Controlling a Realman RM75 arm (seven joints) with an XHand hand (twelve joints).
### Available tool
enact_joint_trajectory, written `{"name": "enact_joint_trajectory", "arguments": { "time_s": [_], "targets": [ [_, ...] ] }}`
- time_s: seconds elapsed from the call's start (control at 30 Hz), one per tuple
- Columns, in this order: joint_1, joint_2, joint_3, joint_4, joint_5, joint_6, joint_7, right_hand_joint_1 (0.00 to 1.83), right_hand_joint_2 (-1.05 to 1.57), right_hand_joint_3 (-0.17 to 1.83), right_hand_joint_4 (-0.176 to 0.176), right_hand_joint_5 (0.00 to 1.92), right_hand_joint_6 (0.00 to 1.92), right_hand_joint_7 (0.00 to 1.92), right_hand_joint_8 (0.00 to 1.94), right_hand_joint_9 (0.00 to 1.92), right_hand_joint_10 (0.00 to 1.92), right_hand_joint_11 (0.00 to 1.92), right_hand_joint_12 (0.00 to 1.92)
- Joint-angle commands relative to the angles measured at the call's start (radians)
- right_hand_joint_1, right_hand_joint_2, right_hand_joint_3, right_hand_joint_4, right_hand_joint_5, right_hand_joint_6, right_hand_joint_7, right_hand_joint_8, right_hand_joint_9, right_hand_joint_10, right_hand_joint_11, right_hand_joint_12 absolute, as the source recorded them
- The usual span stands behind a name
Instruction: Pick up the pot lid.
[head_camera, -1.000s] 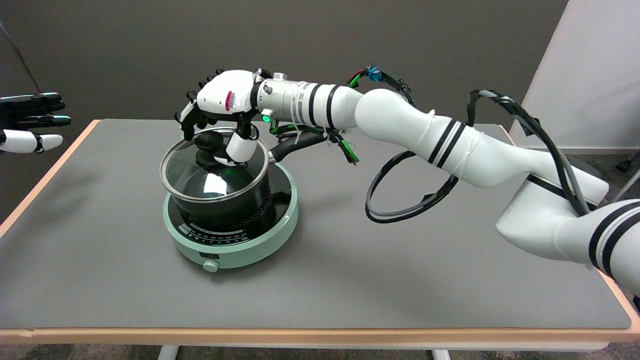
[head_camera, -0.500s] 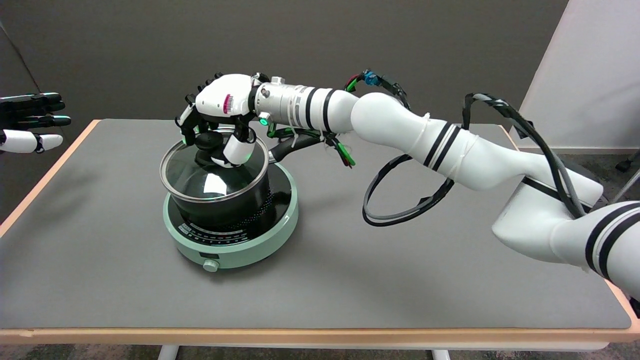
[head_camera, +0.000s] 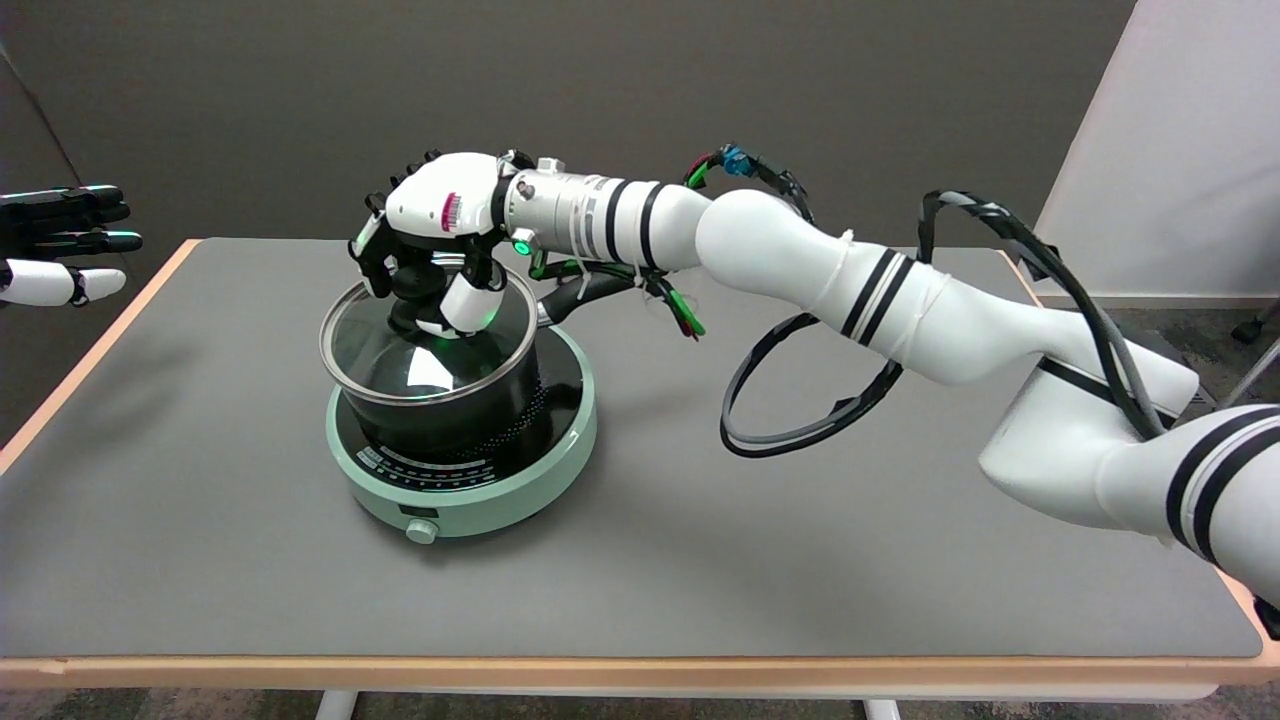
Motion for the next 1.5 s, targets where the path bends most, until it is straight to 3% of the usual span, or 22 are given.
{"name": "enact_joint_trajectory", "arguments": {
  "time_s": [0.03,0.37,0.4,0.43,0.47,0.5,0.53,0.57,0.77,1.5],
  "targets": [
    [-0.005,0.000,0.000,0.004,0.001,0.002,0.001,0.93,0.68,0.88,0.176,0.69,0.78,0.86,0.48,0.80,0.61,0.60,1.08],
    [-0.012,0.007,0.014,0.004,0.001,0.002,-0.002,1.02,0.70,0.93,0.176,0.71,0.96,0.90,0.62,0.83,0.70,0.63,1.16],
    [-0.012,0.007,0.016,0.004,0.001,0.002,-0.002,0.94,1.05,0.36,0.169,0.77,1.35,0.91,0.73,0.85,0.77,0.64,1.17],
    [-0.012,0.007,0.018,0.005,0.001,0.002,-0.005,1.15,1.08,0.25,0.018,0.77,1.42,0.92,1.00,0.85,0.81,0.66,1.16],
    [-0.013,0.008,0.019,0.007,0.001,0.000,-0.005,1.18,1.07,0.25,0.013,0.77,1.41,0.92,1.07,0.86,0.85,0.69,1.15],
    [-0.013,0.010,0.019,0.007,0.001,-0.001,-0.005,1.18,1.06,0.26,0.028,0.78,1.38,0.92,1.09,0.88,0.86,0.68,1.18],
    [-0.013,0.011,0.019,0.008,0.001,-0.002,-0.005,1.29,0.97,0.39,0.125,0.74,1.24,0.92,1.18,0.88,0.90,0.68,1.21],
    [-0.013,0.011,0.019,0.009,0.001,-0.004,-0.005,1.35,0.92,0.47,0.176,0.73,1.15,0.89,1.26,0.88,0.93,0.69,1.18],
    [-0.016,0.017,0.021,0.019,0.001,-0.008,-0.006,1.35,0.86,0.67,0.176,0.64,1.35,0.84,1.42,0.84,1.23,0.74,1.26],
    [-0.015,0.022,0.071,0.070,0.001,-0.019,-0.003,1.37,0.77,0.77,0.176,0.64,1.40,0.92,1.34,0.84,1.48,0.74,1.37]
  ]
}}
